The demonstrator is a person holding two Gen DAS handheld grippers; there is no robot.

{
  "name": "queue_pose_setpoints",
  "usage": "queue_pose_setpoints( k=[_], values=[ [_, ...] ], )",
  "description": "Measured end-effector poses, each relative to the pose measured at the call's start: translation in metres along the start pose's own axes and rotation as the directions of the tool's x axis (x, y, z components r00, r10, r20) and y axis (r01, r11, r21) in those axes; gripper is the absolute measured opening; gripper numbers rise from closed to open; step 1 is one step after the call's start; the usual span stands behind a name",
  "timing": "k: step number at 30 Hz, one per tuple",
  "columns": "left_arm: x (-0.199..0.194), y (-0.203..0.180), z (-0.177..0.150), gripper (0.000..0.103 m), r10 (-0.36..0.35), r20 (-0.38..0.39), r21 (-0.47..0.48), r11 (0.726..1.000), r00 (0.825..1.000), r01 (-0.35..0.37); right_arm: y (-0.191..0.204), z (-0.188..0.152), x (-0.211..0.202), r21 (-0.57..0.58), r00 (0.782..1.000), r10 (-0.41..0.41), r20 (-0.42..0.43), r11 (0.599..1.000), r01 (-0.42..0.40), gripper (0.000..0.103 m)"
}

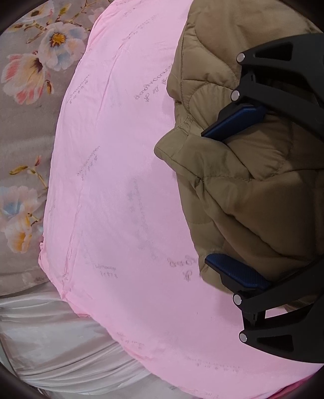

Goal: Fold large clothes

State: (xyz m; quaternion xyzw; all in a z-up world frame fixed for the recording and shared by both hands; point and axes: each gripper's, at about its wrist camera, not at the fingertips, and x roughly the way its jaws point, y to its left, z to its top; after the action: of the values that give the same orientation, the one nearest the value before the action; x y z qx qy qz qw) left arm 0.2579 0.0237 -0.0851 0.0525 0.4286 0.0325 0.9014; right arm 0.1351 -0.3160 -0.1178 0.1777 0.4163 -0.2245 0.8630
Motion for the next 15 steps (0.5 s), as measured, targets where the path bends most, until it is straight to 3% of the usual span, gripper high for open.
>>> queue_pose_setpoints(
  k=[2, 6, 8, 11, 15],
  values=[
    [-0.026, 0.003, 0.000, 0.086, -0.026, 0.015, -0.009, 1.000, 1.000, 0.026, 0.003, 0.002, -0.020, 0.008, 0.999, 0.027, 0.018, 1.000, -0.027, 0.012],
    [-0.076, -0.006, 0.002, 0.086, -0.179, 0.056, -0.036, 0.983, 0.982, 0.181, 0.035, 0.008, -0.066, -0.028, 0.980, 0.175, 0.092, 0.985, -0.173, 0.012],
    [-0.088, -0.026, 0.002, 0.086, -0.206, 0.056, 0.001, 0.979, 0.977, 0.206, 0.056, 0.009, -0.075, -0.065, 0.967, 0.240, 0.089, 0.970, -0.235, 0.012],
    [-0.085, -0.059, -0.003, 0.086, -0.171, 0.053, 0.055, 0.984, 0.984, 0.168, 0.084, 0.004, -0.072, -0.108, 0.960, 0.273, 0.063, 0.958, -0.266, 0.012],
    [-0.063, -0.083, -0.013, 0.087, -0.102, 0.020, 0.059, 0.993, 0.995, 0.101, 0.107, -0.007, -0.053, -0.153, 0.974, 0.226, 0.028, 0.964, -0.219, 0.012]
  ],
)
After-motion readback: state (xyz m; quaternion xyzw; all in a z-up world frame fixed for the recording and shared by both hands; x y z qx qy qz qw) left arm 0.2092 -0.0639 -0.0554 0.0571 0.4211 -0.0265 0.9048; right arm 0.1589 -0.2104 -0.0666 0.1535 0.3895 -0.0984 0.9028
